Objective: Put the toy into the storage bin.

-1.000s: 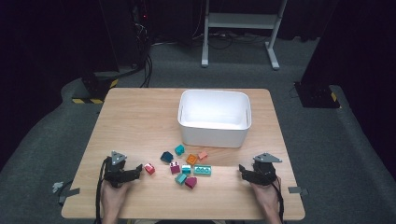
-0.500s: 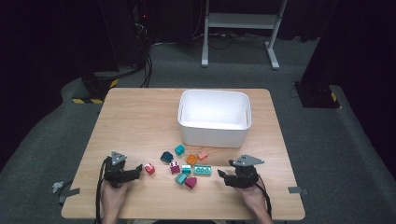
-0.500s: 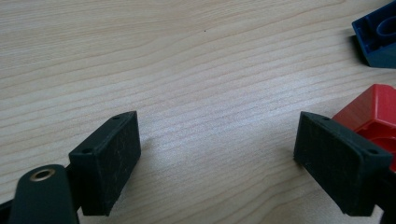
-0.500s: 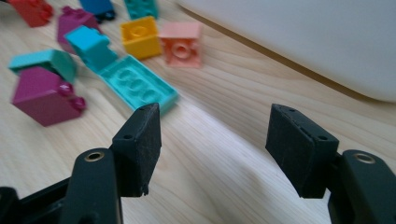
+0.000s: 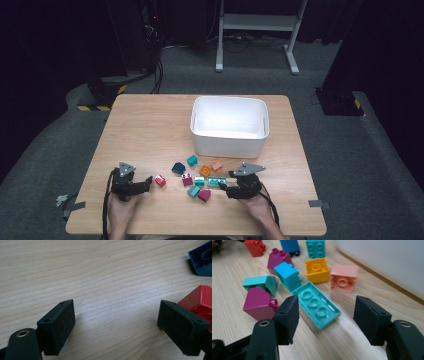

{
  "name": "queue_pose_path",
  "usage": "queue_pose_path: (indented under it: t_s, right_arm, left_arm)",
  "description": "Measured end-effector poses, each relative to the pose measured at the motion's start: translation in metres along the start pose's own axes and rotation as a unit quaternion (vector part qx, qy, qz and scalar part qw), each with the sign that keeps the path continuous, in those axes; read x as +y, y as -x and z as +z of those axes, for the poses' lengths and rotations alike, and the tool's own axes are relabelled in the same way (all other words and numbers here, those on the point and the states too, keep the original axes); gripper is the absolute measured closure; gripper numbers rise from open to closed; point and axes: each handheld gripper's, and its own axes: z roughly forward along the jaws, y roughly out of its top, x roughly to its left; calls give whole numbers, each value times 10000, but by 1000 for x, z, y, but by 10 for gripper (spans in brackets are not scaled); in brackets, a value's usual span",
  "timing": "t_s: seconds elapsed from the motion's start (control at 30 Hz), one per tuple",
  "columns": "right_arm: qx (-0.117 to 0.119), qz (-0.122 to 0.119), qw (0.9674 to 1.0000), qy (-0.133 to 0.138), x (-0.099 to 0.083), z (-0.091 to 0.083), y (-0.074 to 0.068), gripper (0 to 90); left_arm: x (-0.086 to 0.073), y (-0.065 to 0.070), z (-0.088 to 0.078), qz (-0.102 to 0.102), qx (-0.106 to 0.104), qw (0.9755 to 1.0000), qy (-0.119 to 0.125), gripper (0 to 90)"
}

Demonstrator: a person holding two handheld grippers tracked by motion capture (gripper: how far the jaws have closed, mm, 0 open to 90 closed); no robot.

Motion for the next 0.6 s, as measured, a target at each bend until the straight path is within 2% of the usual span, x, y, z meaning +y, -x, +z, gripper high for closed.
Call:
queue_pose_path:
  t_s: [0.1, 0.17, 0.27, 0.4, 0.6]
  right_arm:
    - [84, -16, 9999, -95, 0, 9, -1, 375]
    - [121, 58, 9999, -87, 0, 11, 1, 379]
    - [76, 292, 9995, 28, 1, 13, 5, 413]
    - [-26, 371, 9993, 93, 1, 15, 8, 476]
    - [-50, 286, 9996, 4, 0, 20, 7, 533]
  left_arm:
    - [0, 0, 0, -2, 0, 10000, 0, 147]
    - [0, 0, 0, 0, 0, 10000, 0, 147]
    - [0, 0, 0, 0, 0, 10000, 0, 147]
    - [0, 0, 0, 0, 1, 10000, -1, 147]
    - [0, 0, 0, 0, 0, 10000, 0, 147]
